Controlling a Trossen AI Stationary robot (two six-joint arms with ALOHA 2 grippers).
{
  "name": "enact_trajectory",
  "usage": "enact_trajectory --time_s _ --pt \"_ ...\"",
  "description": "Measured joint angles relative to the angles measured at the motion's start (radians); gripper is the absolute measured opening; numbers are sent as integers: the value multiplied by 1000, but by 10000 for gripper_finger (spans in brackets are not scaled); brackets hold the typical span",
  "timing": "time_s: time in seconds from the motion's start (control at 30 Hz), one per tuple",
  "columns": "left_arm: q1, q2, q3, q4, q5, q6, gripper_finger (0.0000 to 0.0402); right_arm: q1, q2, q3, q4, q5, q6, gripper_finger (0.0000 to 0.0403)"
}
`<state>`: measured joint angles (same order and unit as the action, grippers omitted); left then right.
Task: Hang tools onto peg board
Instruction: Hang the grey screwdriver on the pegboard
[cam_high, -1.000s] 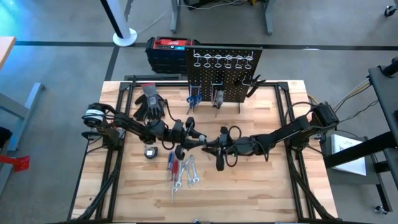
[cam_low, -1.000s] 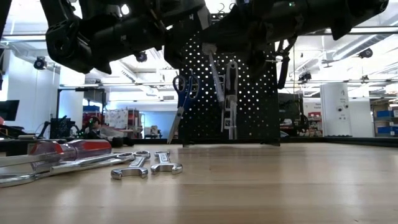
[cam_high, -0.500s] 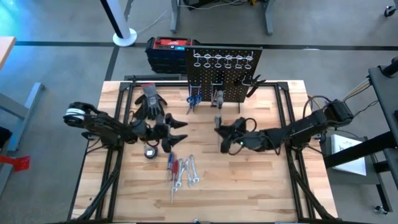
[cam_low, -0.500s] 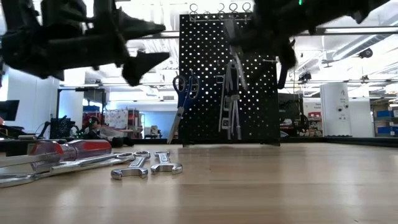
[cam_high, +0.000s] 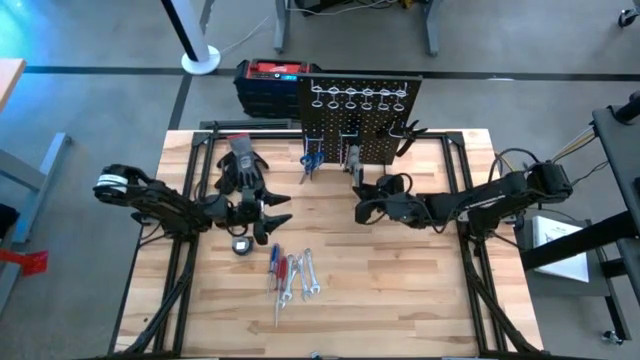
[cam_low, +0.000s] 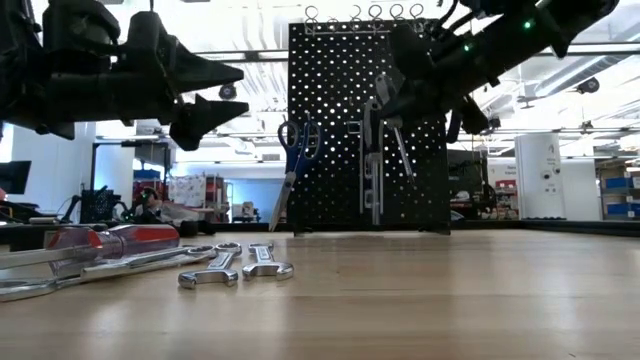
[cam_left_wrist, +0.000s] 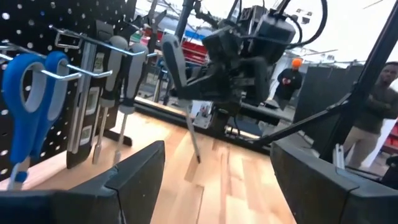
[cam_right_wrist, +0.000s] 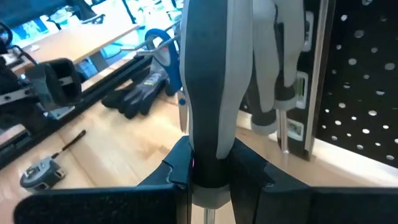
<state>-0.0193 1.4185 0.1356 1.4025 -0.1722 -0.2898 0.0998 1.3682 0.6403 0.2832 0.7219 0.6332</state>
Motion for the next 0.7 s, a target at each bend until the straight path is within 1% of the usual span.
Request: enact_trajectory --time_s 0.4,0.5,0.7 --pt "8 0 -8 -8 -5 38 278 -29 33 4 9 -42 17 49" --pt "8 0 -8 -11 -14 39 278 -28 33 4 19 -57 -4 49" --pt "8 0 -8 -37 -30 38 278 -26 -15 4 76 -168 -93 49"
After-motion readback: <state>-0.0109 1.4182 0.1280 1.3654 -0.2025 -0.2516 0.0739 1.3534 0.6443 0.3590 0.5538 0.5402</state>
